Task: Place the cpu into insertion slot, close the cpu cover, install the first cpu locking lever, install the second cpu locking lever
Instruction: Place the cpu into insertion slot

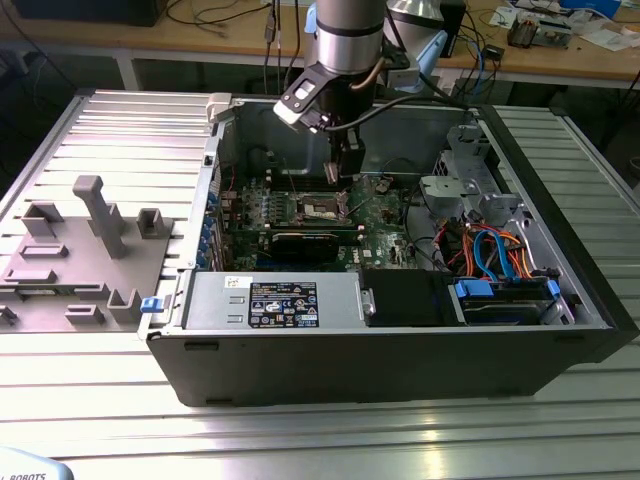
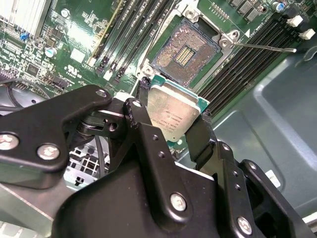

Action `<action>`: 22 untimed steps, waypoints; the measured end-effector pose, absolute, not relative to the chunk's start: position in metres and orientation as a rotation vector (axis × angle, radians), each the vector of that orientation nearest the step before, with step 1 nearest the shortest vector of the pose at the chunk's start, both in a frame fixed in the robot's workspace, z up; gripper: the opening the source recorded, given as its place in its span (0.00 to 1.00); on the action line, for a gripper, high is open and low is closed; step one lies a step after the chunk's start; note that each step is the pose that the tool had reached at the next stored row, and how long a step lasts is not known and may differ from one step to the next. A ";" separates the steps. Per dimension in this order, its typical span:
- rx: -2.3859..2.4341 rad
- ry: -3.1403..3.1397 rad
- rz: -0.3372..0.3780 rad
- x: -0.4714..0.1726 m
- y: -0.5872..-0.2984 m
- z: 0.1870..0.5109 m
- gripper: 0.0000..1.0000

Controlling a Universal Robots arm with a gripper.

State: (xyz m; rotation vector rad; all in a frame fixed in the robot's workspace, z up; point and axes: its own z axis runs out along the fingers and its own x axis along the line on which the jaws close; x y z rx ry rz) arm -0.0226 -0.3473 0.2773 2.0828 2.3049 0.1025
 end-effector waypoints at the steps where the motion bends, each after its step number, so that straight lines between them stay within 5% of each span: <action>1: 2.089 2.299 0.102 -0.023 -0.347 0.277 0.54; 22: 2.184 2.205 0.100 -0.023 -0.347 0.274 0.54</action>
